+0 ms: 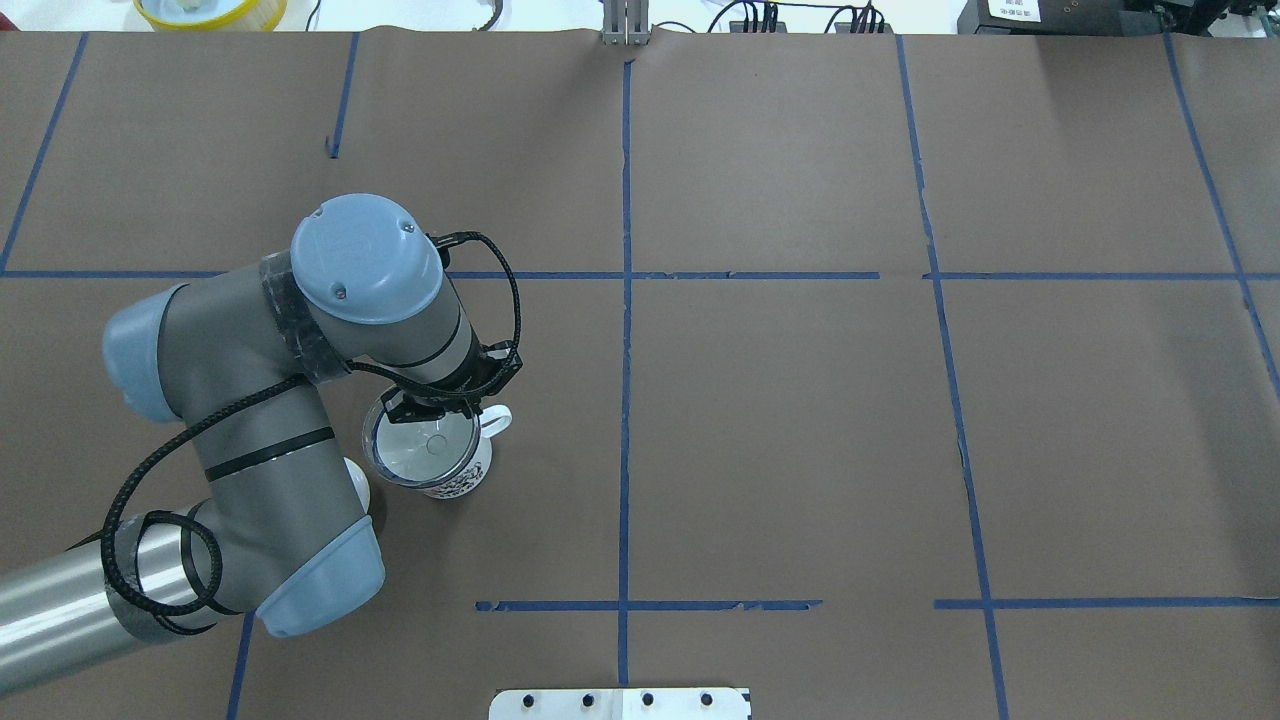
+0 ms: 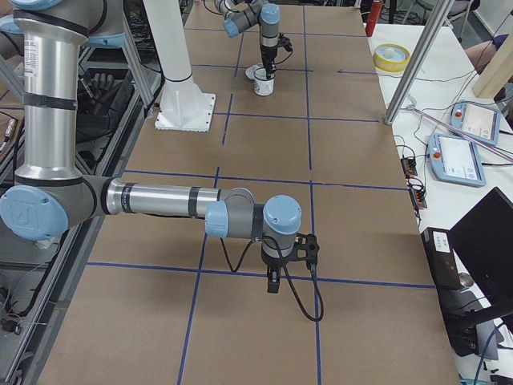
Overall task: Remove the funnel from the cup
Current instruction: 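Close the left gripper on the glass funnel rim, then lift the glass funnel out of the mug with the left gripper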
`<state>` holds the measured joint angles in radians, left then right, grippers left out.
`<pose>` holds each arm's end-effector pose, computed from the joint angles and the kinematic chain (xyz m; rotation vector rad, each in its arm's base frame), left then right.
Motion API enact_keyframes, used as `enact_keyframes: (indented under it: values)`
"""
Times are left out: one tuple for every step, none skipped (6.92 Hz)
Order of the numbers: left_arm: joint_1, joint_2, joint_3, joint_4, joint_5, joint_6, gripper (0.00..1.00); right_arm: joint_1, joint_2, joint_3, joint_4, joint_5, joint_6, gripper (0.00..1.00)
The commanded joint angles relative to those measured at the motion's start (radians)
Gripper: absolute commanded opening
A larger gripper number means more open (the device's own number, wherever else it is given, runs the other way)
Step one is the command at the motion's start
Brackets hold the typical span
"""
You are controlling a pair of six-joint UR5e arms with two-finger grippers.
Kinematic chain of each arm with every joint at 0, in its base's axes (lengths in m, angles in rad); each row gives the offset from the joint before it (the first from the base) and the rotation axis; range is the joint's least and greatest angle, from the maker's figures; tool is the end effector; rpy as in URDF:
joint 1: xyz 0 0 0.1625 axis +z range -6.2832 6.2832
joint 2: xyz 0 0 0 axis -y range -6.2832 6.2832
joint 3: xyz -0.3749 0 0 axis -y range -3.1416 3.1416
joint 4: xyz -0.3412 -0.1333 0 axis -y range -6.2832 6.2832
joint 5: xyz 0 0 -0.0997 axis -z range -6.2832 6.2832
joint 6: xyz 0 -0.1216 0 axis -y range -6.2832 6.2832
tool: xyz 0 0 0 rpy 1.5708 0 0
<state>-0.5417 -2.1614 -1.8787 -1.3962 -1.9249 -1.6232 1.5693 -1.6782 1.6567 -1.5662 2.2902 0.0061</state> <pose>0.4427 -0.3727 0.2264 -0.1561 0.7828 -0.4344 0.0526 -0.3992 0.6357 -0.0189 -0.7193 0.0105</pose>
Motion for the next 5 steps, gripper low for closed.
enact_keyframes:
  values:
    - [-0.007, -0.003, -0.035, 0.006, 0.001, -0.01, 0.0, 0.0, 0.0, 0.0, 0.0, 0.0, 0.0, 1.0]
    - [-0.032, -0.005, -0.089, 0.017, 0.001, -0.015, 0.0, 0.0, 0.0, 0.0, 0.0, 0.0, 0.0, 1.0]
    - [-0.068, -0.011, -0.136, 0.057, 0.0, -0.017, 0.0, 0.0, 0.0, 0.0, 0.0, 0.0, 0.0, 1.0]
    - [-0.104, -0.017, -0.166, 0.066, 0.0, -0.017, 0.0, 0.0, 0.0, 0.0, 0.0, 0.0, 0.0, 1.0]
    - [-0.166, -0.02, -0.181, 0.065, 0.001, -0.017, 0.0, 0.0, 0.0, 0.0, 0.0, 0.0, 0.0, 1.0]
